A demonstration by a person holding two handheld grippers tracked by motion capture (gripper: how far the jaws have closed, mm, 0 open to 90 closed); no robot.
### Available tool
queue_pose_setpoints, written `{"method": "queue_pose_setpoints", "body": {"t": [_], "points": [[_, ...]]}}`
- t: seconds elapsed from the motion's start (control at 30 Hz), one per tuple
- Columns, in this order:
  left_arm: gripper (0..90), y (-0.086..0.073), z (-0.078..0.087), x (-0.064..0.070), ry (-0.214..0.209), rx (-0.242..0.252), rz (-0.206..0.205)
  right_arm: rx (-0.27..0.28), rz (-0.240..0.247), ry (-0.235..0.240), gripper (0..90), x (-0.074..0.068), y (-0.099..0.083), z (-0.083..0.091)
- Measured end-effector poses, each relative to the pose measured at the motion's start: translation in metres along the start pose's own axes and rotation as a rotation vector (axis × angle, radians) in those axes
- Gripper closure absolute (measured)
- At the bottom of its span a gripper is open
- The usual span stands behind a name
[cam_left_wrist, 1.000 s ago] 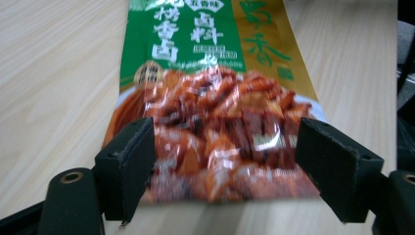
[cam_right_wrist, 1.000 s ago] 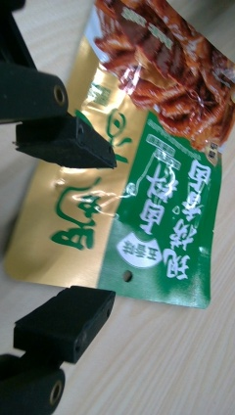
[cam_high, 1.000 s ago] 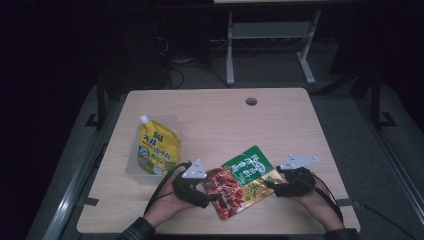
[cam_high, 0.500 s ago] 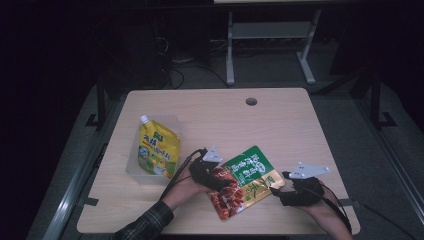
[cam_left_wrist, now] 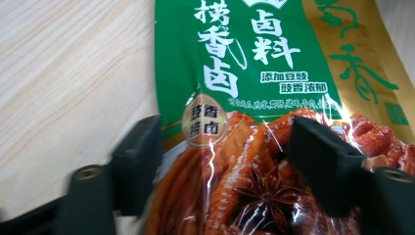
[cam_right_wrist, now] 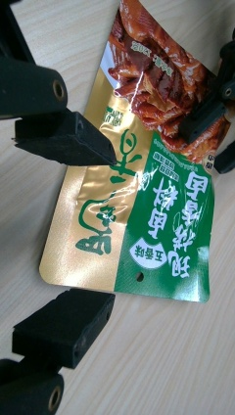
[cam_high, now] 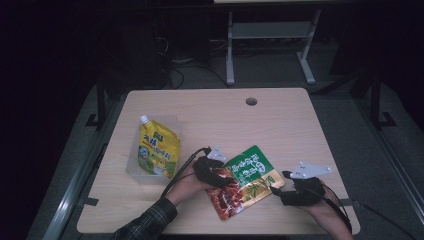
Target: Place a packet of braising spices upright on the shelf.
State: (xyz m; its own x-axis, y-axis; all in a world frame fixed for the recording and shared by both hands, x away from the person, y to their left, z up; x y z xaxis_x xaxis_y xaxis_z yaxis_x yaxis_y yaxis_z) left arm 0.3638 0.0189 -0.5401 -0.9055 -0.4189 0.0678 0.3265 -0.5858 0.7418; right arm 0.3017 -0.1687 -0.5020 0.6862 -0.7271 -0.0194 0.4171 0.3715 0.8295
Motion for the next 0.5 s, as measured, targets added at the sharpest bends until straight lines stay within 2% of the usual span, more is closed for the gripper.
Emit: {"method": "queue_pose_setpoints", "body": {"t": [0.07,0.1,0.17,0.3,0.4,0.5], "points": [[42.3,0.0010,0.0005,0.0016,-0.003,-0.012,-0.003,0.004,-0.007,-0.003,29.8,0.0001,0.0010,0.0010],[47.7,0.0023,-0.0002,0.0030,-0.003,-0.003,0.009,0.006,-0.009,-0.004,29.8,0.0004,0.0015,0.0014],[58.0,0.0016,0.0013,0.0031,-0.010,-0.028,-0.019,0.013,-0.007,-0.006,29.8,0.0010,0.0024,0.0022],[78.7,0.0027,0.0004,0.0069,-0.018,-0.057,-0.043,0.014,-0.014,-0.011,29.8,0.0025,0.0027,0.0027],[84.4,0.0037,-0.0004,0.0076,-0.012,-0.056,-0.048,0.014,-0.006,-0.021,29.8,0.0049,0.0026,0.0027],[87.8,0.0037,0.0003,0.0068,-0.018,-0.052,-0.055,0.024,-0.023,-0.014,29.0,0.0045,0.0037,0.0034]]}}
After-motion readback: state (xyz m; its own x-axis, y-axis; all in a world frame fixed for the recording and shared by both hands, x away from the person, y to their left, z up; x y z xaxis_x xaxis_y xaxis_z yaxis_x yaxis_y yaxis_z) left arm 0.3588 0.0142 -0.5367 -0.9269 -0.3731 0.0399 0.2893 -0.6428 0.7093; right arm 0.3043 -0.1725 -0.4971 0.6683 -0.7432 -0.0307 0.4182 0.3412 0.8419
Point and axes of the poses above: each handheld gripper's, and its own axes: z roughly backward along the jaws, y roughly out of its top, x roughly to its right, the point moved 10 cm from there along -z, roughly forward along the jaws, and after that the axes turned 7 degrees about x, right-handed, at the moved point
